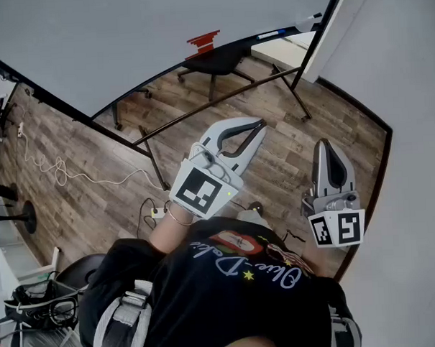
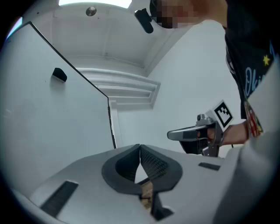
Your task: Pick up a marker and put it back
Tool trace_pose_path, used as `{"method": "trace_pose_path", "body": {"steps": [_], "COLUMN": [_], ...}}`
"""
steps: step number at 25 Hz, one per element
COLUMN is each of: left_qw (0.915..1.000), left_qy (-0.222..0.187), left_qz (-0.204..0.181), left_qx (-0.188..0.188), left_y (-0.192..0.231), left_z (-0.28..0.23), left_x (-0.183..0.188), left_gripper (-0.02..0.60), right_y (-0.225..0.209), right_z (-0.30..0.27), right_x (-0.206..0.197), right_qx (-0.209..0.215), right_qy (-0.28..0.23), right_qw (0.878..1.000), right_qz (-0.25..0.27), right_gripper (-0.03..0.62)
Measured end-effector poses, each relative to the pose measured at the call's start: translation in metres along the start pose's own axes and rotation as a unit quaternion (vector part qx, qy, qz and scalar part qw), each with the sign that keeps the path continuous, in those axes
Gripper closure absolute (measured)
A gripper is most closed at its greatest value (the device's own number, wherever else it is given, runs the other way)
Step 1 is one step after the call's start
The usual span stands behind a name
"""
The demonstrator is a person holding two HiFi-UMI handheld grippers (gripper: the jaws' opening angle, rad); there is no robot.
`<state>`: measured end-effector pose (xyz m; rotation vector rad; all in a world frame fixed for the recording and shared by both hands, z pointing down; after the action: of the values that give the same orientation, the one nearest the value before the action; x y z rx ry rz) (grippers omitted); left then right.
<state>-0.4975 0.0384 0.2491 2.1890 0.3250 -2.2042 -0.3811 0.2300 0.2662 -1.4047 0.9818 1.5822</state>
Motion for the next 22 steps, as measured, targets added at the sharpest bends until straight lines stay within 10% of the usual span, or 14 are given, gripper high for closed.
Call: {"method": "trace_pose_path", "body": {"steps": [22], "left_qw": [0.9989], "left_qy": [0.015], "left_qz": [-0.003], "left_qx": [0.043], "left_y": [0.0], "left_z": [0.001], "left_x": [-0.003], "left_gripper": [0.578], "right_y": [-0.013], "right_z": [-0.018], "right_x": [-0.004], "right_qx": [0.045], "right_qy": [-0.017], "right_qw": [0.999], "right_qz": [-0.01], "right_gripper": [0.594]}}
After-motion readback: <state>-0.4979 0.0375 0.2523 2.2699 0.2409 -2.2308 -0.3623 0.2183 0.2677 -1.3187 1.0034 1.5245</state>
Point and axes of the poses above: the fingertips, and each gripper's own axes: z backward along the fingers, y to its left, x out of its top, the point moved 9 cm from there along z, backward along the fingers, and after that the axes turned 4 degrees about z, right-handed, at the moved point
